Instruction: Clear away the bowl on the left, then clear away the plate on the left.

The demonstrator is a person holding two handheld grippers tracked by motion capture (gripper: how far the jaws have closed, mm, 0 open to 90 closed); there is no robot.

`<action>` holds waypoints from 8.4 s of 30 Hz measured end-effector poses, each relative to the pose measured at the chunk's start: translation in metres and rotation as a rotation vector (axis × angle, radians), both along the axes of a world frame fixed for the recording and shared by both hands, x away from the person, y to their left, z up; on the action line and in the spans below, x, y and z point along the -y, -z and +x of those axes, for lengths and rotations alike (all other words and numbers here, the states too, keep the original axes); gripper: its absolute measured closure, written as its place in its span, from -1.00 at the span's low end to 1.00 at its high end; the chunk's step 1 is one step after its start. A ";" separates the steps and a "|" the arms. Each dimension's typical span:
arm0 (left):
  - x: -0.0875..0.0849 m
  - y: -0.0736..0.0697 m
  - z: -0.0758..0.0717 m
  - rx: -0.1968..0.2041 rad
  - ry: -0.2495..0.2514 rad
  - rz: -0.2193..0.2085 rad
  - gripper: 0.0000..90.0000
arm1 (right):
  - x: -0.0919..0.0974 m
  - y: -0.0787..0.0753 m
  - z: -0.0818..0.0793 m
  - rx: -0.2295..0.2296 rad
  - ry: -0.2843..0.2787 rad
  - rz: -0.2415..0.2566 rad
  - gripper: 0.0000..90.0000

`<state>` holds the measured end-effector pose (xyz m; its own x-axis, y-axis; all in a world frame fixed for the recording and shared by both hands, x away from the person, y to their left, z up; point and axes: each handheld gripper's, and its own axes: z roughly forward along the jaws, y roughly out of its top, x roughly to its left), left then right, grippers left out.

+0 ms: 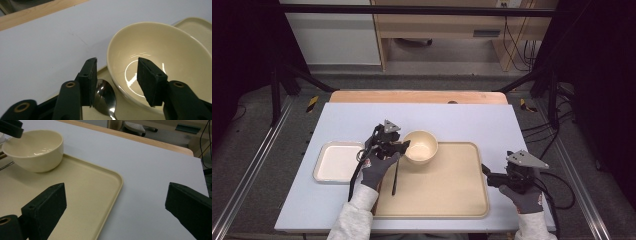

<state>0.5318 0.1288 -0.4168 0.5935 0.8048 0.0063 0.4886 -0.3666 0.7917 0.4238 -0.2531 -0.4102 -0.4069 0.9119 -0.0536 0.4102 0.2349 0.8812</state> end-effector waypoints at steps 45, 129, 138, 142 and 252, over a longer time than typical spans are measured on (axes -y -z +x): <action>-0.134 -0.010 -0.077 0.127 -0.160 -0.066 -0.37 | 0.001 0.003 0.002 -0.013 0.018 -0.003 -0.98; -0.240 0.047 -0.033 -0.222 -0.493 0.020 0.82 | -0.005 0.007 0.004 -0.020 0.018 -0.035 -0.91; -0.240 0.044 -0.036 -0.212 -0.506 -0.002 0.87 | -0.005 0.008 0.004 -0.020 0.018 -0.033 -0.91; -0.239 0.038 -0.039 -0.182 -0.512 -0.025 0.90 | -0.005 0.008 0.004 -0.026 0.018 -0.034 -0.91; -0.064 -0.060 -0.108 0.181 -0.022 -0.090 0.98 | -0.002 0.004 0.002 -0.010 0.016 -0.023 -0.92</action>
<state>0.4240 0.1929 -0.3571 0.5718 0.8195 0.0391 0.3425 -0.2817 0.8963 0.4253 -0.2509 -0.4140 -0.3932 0.9167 -0.0707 0.4225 0.2484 0.8716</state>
